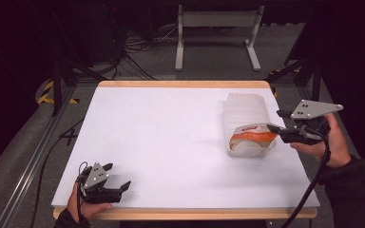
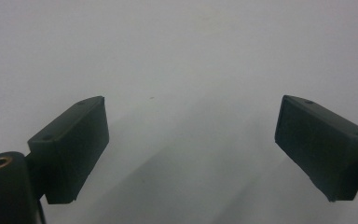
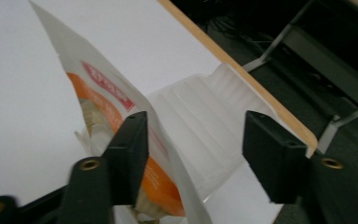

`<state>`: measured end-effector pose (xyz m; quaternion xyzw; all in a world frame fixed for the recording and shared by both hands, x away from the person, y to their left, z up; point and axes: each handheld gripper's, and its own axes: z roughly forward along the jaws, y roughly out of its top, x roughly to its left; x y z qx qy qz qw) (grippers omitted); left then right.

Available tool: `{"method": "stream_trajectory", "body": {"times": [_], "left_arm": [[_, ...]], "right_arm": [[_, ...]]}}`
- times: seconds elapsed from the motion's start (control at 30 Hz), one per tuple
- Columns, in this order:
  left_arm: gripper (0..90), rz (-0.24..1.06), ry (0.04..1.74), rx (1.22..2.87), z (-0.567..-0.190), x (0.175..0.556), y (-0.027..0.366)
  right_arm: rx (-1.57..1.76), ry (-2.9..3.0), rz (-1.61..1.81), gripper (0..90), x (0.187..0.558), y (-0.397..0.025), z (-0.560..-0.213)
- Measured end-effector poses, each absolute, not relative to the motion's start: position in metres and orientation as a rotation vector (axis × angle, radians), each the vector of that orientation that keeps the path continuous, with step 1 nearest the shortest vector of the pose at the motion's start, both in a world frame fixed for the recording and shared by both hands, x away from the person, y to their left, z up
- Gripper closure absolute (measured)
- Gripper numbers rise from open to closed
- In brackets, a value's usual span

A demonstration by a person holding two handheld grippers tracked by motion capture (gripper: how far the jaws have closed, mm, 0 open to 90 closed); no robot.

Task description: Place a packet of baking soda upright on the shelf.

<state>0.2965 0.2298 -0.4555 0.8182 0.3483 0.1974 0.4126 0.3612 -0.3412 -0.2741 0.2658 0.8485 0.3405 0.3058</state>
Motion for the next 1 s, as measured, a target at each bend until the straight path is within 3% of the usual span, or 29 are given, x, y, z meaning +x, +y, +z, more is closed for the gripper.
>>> {"method": "stream_trajectory", "body": {"times": [0.2,0.5,1.0], "left_arm": [[10.6,0.502,0.871,2.054,-0.455,0.298,0.230],[10.7,0.491,0.866,2.056,-0.454,0.301,0.228],[10.5,0.499,0.862,2.043,-0.452,0.303,0.229]], "right_arm": [[0.763,2.185,0.920,24.1,0.355,-0.346,-0.277],[0.812,2.129,0.963,14.6,0.342,-0.353,-0.281],[0.867,2.065,0.995,9.9,0.319,-0.365,-0.312]]}}
